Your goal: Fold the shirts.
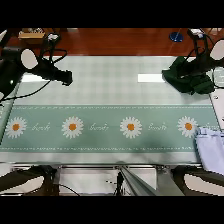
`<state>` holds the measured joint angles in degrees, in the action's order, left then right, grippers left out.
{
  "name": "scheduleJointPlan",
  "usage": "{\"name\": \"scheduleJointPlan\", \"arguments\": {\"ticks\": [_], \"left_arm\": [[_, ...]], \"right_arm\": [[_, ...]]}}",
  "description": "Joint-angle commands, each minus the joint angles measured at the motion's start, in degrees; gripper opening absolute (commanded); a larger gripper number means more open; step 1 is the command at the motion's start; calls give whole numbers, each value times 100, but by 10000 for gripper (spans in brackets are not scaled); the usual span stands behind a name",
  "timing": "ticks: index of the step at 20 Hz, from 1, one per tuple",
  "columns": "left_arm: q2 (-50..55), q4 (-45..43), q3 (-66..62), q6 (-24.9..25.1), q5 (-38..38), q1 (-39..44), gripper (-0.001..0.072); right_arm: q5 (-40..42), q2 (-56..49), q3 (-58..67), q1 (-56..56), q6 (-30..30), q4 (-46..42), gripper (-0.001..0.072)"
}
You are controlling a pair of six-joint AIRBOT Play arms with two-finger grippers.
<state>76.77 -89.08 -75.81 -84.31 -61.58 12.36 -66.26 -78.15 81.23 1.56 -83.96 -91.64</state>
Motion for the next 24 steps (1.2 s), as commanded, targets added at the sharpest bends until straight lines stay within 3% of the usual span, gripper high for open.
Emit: {"name": "scheduleJointPlan", "arguments": {"ticks": [1,9,11,13,14,15,18,24], "left_arm": [[55,13,-7,2,317,4,692],[382,-9,-7,24,901,-26,692],[411,-9,-7,22,1071,-87,694],[389,7,-9,20,994,-127,694],[369,11,-9,17,892,-127,693],[356,13,-9,17,793,-127,694],[337,105,-11,0,590,-125,694],[339,713,-9,4,540,-125,694]], "right_arm": [[269,-2,0,4,-2,0,434],[1502,28,9,4,175,-195,435],[2111,2,9,2,-44,-883,436],[2813,-103,13,-81,-627,-1880,531],[2988,-210,26,-219,-903,-2177,543],[2966,-361,103,-400,-1078,-2210,578],[2564,-973,433,-1051,-1467,-1952,580],[2232,-1880,667,-1777,-1478,-1123,579]]}}
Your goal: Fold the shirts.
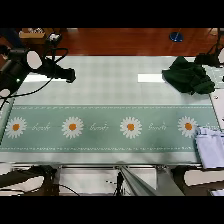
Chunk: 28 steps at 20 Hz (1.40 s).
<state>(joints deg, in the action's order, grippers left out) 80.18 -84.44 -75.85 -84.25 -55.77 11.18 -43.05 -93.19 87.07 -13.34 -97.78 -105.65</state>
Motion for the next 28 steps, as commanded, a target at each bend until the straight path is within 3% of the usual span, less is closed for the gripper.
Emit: {"name": "scheduleJointPlan", "arguments": {"ticks": [1,8,10,13,14,16,20,25,28], "left_arm": [[-2,295,-4,0,-39,-7,694],[-2,461,-7,0,-39,-2,694],[-2,555,-24,0,-39,-4,694],[-11,675,-140,20,-42,-4,693],[-24,673,-216,20,-44,-9,693],[-90,671,-444,20,-42,-9,693],[-367,671,-981,20,-114,-9,693],[-988,673,-1445,17,-940,-7,693],[-1567,675,-1547,13,-1471,-7,694]], "right_arm": [[-92,-496,83,-308,-92,269,579],[-46,-1290,83,-334,149,341,579],[-52,-1453,83,-334,151,466,550],[-66,-1541,85,-334,151,796,95],[-74,-1499,111,-334,149,881,32],[-70,-1283,234,-334,236,1108,31],[2,-155,380,-332,1036,2033,30],[-234,1545,380,-223,2253,4251,31],[-769,2332,380,284,2299,4433,31]]}}
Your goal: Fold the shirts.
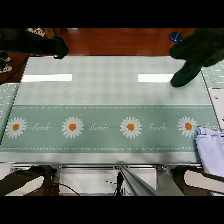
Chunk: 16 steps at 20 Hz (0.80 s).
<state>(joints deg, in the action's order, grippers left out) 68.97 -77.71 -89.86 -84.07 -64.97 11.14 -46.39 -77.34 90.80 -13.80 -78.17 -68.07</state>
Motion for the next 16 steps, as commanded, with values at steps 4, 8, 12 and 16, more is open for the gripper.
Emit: {"name": "scheduleJointPlan", "arguments": {"ticks": [4,8,12,16], "left_arm": [[-1370,0,-144,-24,-957,-4,693],[-1797,0,-142,-24,-1471,-4,693],[-1805,2,-44,-22,-2017,-4,692],[-1805,0,356,-15,-2044,-4,693]], "right_arm": [[-1545,1187,7,1523,332,664,32],[-2267,717,0,2983,306,599,32],[-2319,-352,0,4398,63,151,33],[-2271,-1427,2,5335,-66,-310,287]]}}
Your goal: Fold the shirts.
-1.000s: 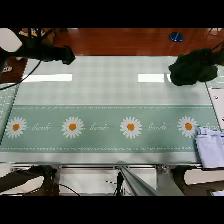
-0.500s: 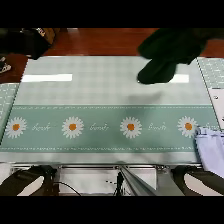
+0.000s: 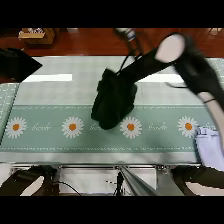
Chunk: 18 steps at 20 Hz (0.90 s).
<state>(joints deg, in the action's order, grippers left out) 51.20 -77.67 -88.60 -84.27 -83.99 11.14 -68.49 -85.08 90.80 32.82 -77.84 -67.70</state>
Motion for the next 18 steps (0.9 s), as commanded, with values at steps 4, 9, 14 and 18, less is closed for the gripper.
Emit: {"name": "scheduleJointPlan", "arguments": {"ticks": [4,9,14,18], "left_arm": [[-26,-4,1029,330,-136,-4,693],[-17,17,2745,575,162,-4,693],[-17,1005,4245,1320,575,-142,688],[-15,2677,5077,2337,597,-1047,689]], "right_arm": [[-127,-501,9,551,-98,-719,482],[-424,728,7,-778,-101,-1611,483],[-951,1084,-35,-2798,31,-1362,483],[-892,1084,-612,-3801,319,-634,483]]}}
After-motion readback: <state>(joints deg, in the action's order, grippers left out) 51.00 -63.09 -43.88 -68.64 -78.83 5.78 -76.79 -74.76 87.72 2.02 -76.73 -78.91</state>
